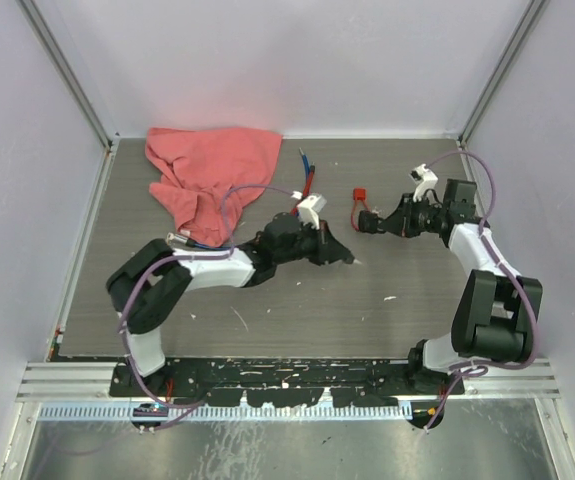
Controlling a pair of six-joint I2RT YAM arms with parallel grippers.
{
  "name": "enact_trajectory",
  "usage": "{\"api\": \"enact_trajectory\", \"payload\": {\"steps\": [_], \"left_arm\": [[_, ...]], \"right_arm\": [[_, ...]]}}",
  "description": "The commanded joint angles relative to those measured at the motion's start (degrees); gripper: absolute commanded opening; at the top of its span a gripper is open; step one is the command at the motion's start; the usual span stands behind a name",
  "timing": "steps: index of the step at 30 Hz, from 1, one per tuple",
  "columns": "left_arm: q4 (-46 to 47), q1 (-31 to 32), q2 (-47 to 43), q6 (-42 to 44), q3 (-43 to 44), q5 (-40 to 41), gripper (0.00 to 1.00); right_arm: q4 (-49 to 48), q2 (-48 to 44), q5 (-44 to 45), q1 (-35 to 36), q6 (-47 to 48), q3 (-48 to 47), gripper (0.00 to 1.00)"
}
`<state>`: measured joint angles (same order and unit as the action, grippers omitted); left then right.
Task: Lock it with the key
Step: Lock the lock, then place the lock at the center of the board.
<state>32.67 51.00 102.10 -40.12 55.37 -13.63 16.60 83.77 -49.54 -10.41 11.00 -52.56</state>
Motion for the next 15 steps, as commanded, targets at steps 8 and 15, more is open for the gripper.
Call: {"api": "enact_trajectory", "payload": {"steps": [8,15], "left_arm": [[4.72,3.86,24.44,-10.4,28.7,-1.51,0.0],[2.43,5.18,37.5,-13.05,45.6,0.13,0.0]], "right_arm": [[-15.52,-5.31,21.13,-4.36,-20.18,2.57,0.03],[-14.69,-1.49,18.11,-6.61,-22.66,1.26,0.04]]}}
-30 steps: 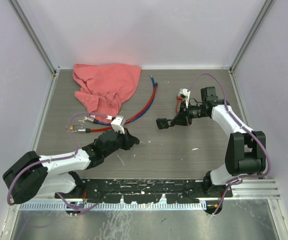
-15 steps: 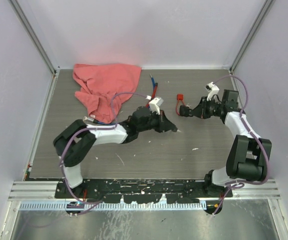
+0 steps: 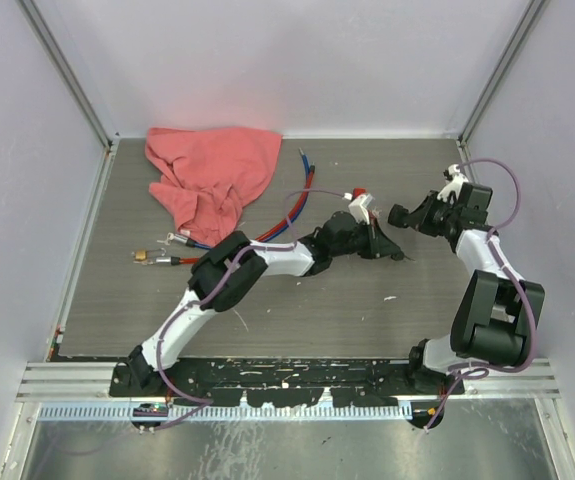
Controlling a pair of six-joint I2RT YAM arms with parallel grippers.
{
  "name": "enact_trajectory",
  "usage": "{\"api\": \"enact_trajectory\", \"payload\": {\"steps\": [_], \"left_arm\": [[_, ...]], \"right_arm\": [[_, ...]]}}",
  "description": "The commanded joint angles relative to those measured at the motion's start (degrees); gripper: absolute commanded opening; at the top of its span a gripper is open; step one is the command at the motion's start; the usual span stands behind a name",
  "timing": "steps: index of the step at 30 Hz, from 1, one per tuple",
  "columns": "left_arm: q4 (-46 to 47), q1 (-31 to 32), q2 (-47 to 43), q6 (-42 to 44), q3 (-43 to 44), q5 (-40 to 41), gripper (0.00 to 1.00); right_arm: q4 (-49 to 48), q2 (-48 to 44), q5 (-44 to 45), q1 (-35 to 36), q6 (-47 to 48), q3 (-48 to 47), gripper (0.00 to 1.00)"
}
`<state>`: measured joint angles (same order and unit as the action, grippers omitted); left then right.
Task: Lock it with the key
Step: Place the lock at the center of the board, then place the key at the center of the board.
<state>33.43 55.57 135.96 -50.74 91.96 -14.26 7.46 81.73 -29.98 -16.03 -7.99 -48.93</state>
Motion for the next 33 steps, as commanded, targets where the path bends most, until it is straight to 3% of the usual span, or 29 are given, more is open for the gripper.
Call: {"api": "enact_trajectory", "payload": {"steps": [1,10,15,17,27,33], "left_arm": [[0.77,0.67,4.9,-2.21,10.94,0.88,0.0],[-8.51,0.72,11.63,0.6,21.37,5.13,0.02],[-12.6,0.74,12.37,2.71,24.37,6.52,0.09],[-13.53,0.75,11.7,3.77,24.18,6.99,0.18],[-14.28,0.68,2.84,10.07,16.41,6.74,0.42],[-10.45,0.7,-5.44,12.54,3.93,7.7,0.45]], "right_arm": [[-5.44,0.92,-1.37,-1.3,-3.69,-2.52,0.04],[-3.44,4.09,-1.61,-2.93,-3.69,-3.87,0.09],[-2.41,5.02,-1.46,-3.11,-2.82,-4.5,0.12],[-1.86,5.39,-1.1,-3.23,-2.29,-4.82,0.14],[0.2,6.72,0.17,-3.83,0.62,-5.94,0.28],[2.91,7.85,0.26,-4.25,4.17,-7.48,0.33]]}}
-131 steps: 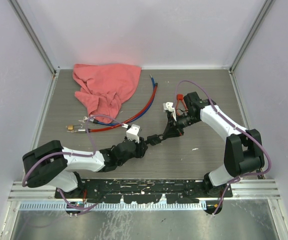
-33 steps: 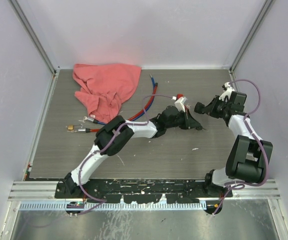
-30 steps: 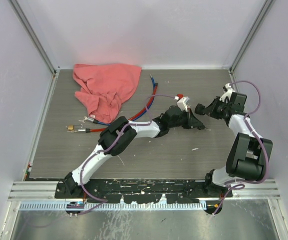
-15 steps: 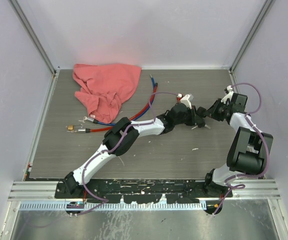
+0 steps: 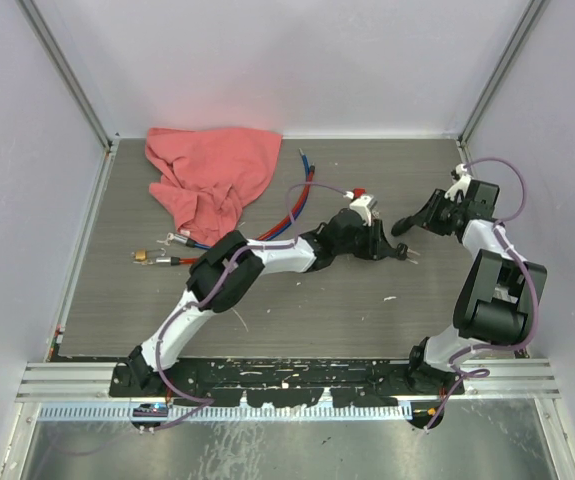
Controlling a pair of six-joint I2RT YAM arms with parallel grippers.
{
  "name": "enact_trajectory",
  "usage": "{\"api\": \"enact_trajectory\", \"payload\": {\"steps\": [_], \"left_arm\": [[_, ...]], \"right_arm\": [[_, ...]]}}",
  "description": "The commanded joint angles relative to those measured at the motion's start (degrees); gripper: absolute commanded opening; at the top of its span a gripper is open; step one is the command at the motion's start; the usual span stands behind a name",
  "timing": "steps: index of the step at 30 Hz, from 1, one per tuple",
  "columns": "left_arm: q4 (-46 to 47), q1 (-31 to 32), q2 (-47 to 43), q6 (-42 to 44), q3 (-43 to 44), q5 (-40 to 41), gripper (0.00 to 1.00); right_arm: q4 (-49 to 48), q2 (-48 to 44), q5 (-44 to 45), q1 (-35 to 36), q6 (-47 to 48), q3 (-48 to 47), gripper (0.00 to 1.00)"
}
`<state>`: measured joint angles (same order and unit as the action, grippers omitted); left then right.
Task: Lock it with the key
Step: Place the key at the center of the board, then pick up the lock from the center of the board.
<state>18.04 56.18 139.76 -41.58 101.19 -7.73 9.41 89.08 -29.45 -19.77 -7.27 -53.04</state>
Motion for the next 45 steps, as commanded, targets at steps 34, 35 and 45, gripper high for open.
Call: {"api": "enact_trajectory", "payload": {"steps": [34,35,45], "left_arm": [[-9.14,-0.08,-79.82,12.99,-72.14,21.44,0.67],[-10.74,-0.3,-81.37,13.14,-72.28,22.51,0.69],[-24.3,-6.77,-85.79,18.46,-66.62,19.71,0.8]], "right_arm": [[2.7,-18.78,-29.37,-4.26,15.61,-1.79,0.38],[1.87,-19.86,-31.71,-4.15,15.64,-1.33,0.38],[-1.59,-25.33,-41.06,3.17,12.97,-5.53,0.4]]}}
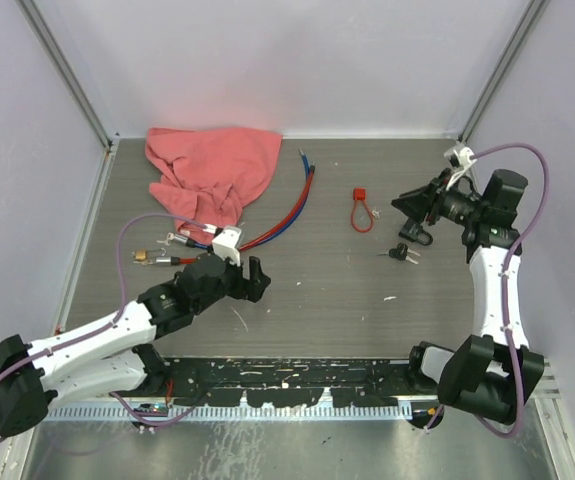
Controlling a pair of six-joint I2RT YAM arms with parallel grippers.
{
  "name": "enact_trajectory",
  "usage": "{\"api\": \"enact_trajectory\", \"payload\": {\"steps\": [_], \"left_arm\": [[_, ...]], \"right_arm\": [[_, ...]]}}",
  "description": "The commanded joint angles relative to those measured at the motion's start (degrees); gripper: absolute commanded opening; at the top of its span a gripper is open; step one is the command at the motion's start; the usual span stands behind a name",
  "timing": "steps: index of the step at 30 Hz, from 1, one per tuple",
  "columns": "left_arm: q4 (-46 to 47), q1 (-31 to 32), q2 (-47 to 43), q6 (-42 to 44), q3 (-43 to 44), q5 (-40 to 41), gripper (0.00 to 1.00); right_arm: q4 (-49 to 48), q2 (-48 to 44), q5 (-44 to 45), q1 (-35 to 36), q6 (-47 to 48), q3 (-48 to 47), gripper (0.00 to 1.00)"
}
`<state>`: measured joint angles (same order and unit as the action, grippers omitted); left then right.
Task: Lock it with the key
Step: Pick up the lock from the center of the board.
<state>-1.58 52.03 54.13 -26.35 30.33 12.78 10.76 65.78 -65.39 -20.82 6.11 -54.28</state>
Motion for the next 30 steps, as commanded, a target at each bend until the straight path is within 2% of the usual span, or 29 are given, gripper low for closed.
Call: {"api": "enact_trajectory", "payload": {"steps": [1,7,11,16,21,26,28,30], "left_arm": [[-5.25,-3.8,0.31,3.76,4.82,-1.49,0.83],[-5.71,-8.61,4.16,6.93,8.51,-5.79,1.0],[-3.5,-12.94,7.76,5.89,10.26,-14.13,0.98],[-0.71,-15.91,11.9,0.63,12.32,-16.37,0.99],[8.28,-16.58,11.15,-14.11,8.1,-11.81,0.97],[21.94,-16.61,6.93,-34.69,-3.15,0.72,0.94],[20.79,-16.61,6.42,-45.07,-5.55,5.39,0.9],[12.38,-16.61,6.26,-50.17,-3.94,8.59,0.88]], "right_arm": [[-2.94,-1.92,-5.54,5.74,-0.21,-4.71,0.4],[-2.15,-0.69,-8.86,12.65,3.56,-4.77,0.41],[0.56,-1.26,-9.88,12.82,7.95,-2.07,0.42],[2.17,-3.08,-10.95,12.79,12.23,1.05,0.46],[2.56,-1.19,-10.83,12.82,12.31,0.82,0.46],[0.74,-1.01,-10.42,12.8,10.99,2.11,0.46],[-1.0,-1.0,-10.01,12.8,9.49,2.77,0.46],[-2.01,-0.93,-9.62,12.82,8.27,3.03,0.46]]}}
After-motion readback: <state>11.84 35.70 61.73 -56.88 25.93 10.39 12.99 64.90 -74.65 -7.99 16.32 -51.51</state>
